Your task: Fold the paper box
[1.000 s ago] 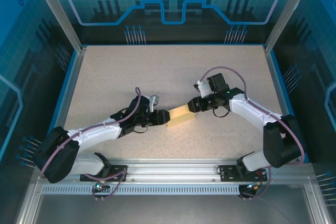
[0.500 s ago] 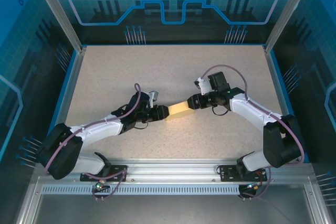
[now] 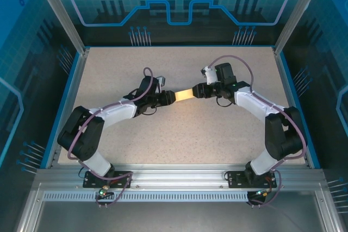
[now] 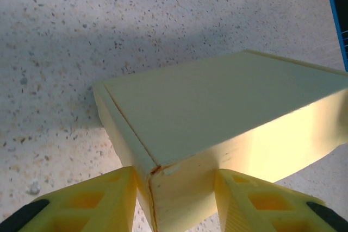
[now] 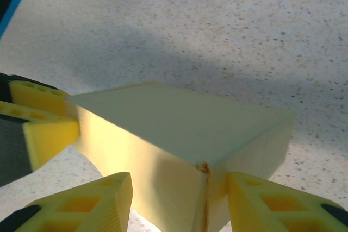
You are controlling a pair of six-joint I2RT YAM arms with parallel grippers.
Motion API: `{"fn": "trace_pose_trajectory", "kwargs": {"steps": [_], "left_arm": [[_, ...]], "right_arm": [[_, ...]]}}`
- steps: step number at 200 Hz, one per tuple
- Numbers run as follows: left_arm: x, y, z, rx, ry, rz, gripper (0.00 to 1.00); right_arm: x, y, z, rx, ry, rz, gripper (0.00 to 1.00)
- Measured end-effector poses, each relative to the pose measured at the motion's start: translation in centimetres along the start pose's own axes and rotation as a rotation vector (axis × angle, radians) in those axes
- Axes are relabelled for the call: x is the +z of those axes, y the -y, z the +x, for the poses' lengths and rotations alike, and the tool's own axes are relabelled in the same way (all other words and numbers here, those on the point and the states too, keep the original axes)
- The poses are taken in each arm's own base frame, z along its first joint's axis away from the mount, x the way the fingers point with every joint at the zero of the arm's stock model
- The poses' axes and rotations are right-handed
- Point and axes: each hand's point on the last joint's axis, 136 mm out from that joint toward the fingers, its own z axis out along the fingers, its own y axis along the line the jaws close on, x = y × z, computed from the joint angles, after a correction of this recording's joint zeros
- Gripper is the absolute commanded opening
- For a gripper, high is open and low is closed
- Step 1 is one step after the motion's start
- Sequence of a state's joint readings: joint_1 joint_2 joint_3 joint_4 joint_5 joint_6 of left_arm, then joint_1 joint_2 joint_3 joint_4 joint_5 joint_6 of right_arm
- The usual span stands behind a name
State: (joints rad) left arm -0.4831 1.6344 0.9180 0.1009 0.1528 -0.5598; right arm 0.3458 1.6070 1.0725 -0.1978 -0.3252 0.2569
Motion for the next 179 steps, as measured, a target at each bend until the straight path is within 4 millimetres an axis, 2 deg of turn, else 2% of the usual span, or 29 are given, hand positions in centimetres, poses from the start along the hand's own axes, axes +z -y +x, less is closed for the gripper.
{"fn": "trace_pose_trajectory", "kwargs": {"steps": [29,54,85,122,141,179], "left_arm": [[0.2,0.1,-0.3,0.029,0.008,0.002,0.44],[0.3,0.2,-0.3,0.057,0.016,0.016,0.46],[0.6,0.0,2.1,0.104,-0.028,0.029,0.48],[0.7,-0.8,5.6,0.119,-0.089,0.024,0.49],[0.7,-1.0,6.1,0.123,-0.096,0.024,0.52],[0.8,-1.1,5.8,0.147,-0.082,0.012,0.63]], "right_arm": [[0.5,1.0,0.8,-0.005,-0.006,0.031,0.49],[1.1,1.6,3.0,0.008,-0.042,0.038,0.50],[1.6,2.1,6.3,0.029,-0.104,0.041,0.50],[1.5,1.8,8.6,0.036,-0.138,0.036,0.51],[1.6,1.8,9.2,0.038,-0.151,0.037,0.52],[1.5,2.4,9.8,0.044,-0.175,0.077,0.57]]}}
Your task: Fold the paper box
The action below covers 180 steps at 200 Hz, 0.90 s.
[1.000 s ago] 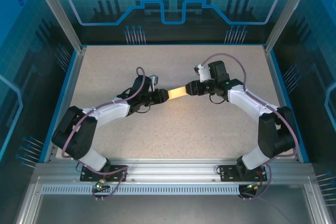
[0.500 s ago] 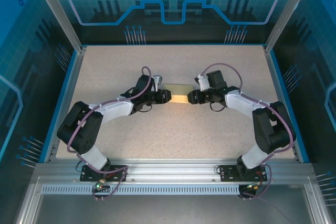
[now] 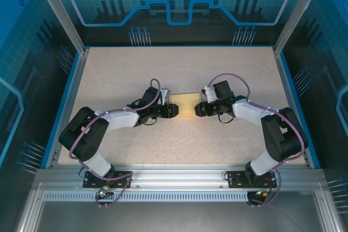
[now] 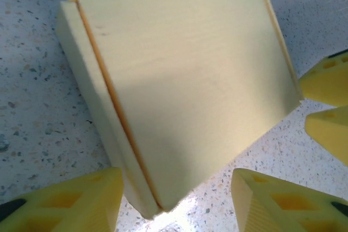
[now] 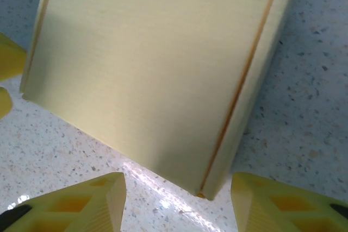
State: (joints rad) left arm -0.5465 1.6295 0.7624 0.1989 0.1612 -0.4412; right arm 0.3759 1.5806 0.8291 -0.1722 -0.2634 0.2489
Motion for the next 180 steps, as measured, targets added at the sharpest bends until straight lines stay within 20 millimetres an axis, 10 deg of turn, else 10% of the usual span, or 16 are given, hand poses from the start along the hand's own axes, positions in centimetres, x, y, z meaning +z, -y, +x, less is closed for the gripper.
{"fn": "trace_pose_trajectory", "kwargs": {"steps": [47,136,180], "left_arm": [[-2.0,-0.2,-1.1,0.040,0.064,-0.044,0.70],[-13.4,-0.7,-7.7,0.248,0.485,-0.252,0.90],[-15.5,-5.0,-7.2,0.252,0.559,-0.423,0.99]], "right_arm": [[-3.1,0.8,-0.4,-0.054,0.032,0.134,0.64],[-18.4,-0.6,-7.3,-0.273,0.494,0.473,1.00],[-18.3,3.4,-5.3,-0.224,0.496,0.618,1.00]]}}
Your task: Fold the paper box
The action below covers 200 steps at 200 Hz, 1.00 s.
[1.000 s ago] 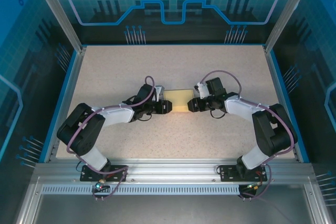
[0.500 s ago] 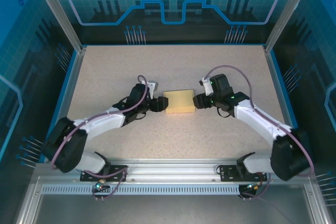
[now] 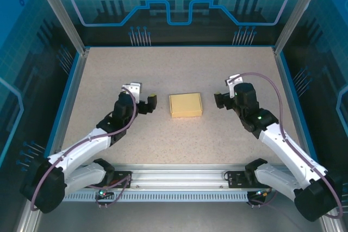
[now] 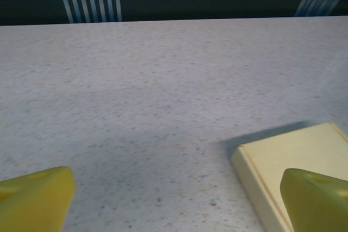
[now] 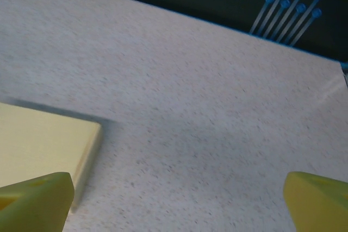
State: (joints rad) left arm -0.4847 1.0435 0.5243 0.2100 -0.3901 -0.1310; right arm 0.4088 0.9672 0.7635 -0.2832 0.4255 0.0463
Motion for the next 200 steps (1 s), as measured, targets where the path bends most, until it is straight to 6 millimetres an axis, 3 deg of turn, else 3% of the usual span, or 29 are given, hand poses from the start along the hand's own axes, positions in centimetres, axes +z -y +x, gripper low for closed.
{"fn": "trace_pose_trajectory", "kwargs": {"steps": [50,91,115,140,163,200], "left_arm": [[0.6,-4.2,2.4,0.026,0.017,-0.144,0.99],[0.7,-6.8,1.1,0.047,0.066,-0.224,0.99],[1.3,-9.1,1.5,0.023,0.065,-0.270,0.99],[2.9,-11.3,4.4,0.003,0.009,-0.303,0.99],[4.2,-11.7,6.7,0.004,-0.053,-0.291,0.99],[5.5,-12.2,5.5,0.000,-0.033,-0.264,0.99]], "right_arm": [[2.7,2.4,6.2,0.030,-0.100,0.127,1.00],[4.8,3.2,10.3,0.047,-0.163,0.167,1.00],[6.0,3.5,11.2,0.059,-0.163,0.177,1.00],[7.3,3.2,11.6,0.066,-0.168,0.164,1.00],[8.3,2.7,11.6,0.055,-0.158,0.142,1.00],[9.1,2.4,9.9,0.046,-0.085,0.108,1.00]]}}
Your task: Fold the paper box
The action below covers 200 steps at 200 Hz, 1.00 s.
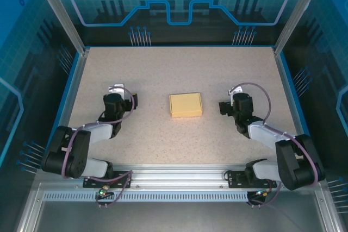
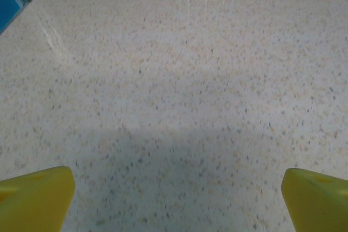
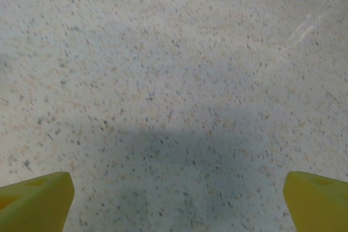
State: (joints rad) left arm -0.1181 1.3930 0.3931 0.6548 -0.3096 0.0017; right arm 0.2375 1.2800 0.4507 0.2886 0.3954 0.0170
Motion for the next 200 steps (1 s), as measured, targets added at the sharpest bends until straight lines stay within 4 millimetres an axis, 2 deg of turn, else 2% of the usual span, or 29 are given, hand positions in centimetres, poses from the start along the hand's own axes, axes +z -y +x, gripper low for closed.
{"fn": "trace_pose_trajectory", "kwargs": {"steps": [22,39,51,75,116,141,163,200], "left_arm": [[0.9,-0.8,-0.8,-0.033,0.052,0.014,0.99],[2.0,-1.5,0.4,-0.045,0.035,0.023,0.99],[2.2,-1.3,1.3,-0.045,0.010,0.041,0.99],[2.2,-0.6,0.9,-0.046,0.024,0.078,0.99],[2.2,-0.3,0.6,-0.047,0.036,0.100,0.99],[2.1,-0.2,0.6,-0.047,0.037,0.106,0.99],[2.1,-0.2,0.6,-0.047,0.037,0.107,0.99],[2.1,-0.2,0.6,-0.047,0.037,0.108,0.99]], "right_arm": [[0.2,0.3,-1.3,0.014,0.054,-0.010,1.00],[0.3,0.4,-2.2,0.027,0.092,-0.023,1.00],[0.5,0.5,-2.7,0.036,0.116,-0.034,1.00],[0.8,0.3,-3.5,0.048,0.155,-0.066,1.00],[1.5,-0.5,-3.1,0.030,0.151,-0.116,1.00],[2.3,-0.3,-3.4,0.043,0.191,-0.128,1.00],[3.7,0.3,-1.8,0.066,0.153,-0.141,1.00],[3.8,0.5,-1.9,0.080,0.164,-0.159,1.00]]}}
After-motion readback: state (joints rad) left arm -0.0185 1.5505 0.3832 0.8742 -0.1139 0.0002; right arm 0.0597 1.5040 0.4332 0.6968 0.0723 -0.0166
